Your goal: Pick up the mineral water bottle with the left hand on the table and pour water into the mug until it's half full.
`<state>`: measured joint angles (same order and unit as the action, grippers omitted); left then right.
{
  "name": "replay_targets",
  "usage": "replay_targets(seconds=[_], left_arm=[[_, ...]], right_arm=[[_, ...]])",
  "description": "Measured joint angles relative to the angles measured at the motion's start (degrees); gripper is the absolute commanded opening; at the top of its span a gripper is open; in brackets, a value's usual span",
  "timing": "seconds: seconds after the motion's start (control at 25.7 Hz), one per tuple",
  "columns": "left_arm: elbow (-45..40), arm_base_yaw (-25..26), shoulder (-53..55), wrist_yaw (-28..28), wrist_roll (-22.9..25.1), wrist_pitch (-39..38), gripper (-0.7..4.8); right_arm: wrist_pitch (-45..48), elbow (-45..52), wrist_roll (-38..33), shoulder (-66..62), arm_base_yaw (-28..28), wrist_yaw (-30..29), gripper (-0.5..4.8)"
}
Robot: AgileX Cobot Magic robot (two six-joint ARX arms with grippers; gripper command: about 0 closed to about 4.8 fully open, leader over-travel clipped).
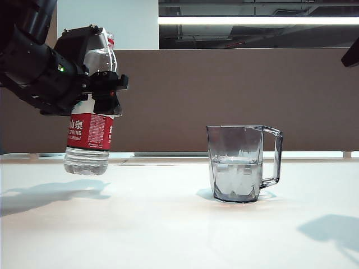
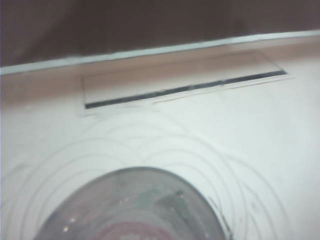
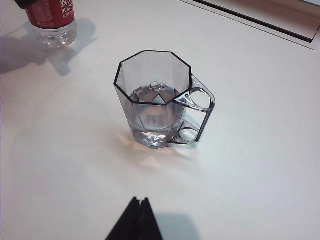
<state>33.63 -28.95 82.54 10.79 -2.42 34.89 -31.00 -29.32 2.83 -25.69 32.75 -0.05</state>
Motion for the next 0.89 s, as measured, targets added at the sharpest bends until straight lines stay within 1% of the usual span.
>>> replay_targets(seconds=[0.12,0.74,0.89], left_arm=[[0.0,0.0,0.0,0.8,0.0,0.5,2.68],[0.0,0.0,0.0,0.8,0.2,0.8,2.69],[0.0,0.0,0.3,0.7,0.2,3.0,2.95]], right_arm=[[0.0,0.0,0.0,0.0,0.0,0.0,-0.05],[0.0,0.0,0.0,0.0,0.0,0.0,-0.05],[0.0,0.0,0.0,0.0,0.0,0.0,-0.05]])
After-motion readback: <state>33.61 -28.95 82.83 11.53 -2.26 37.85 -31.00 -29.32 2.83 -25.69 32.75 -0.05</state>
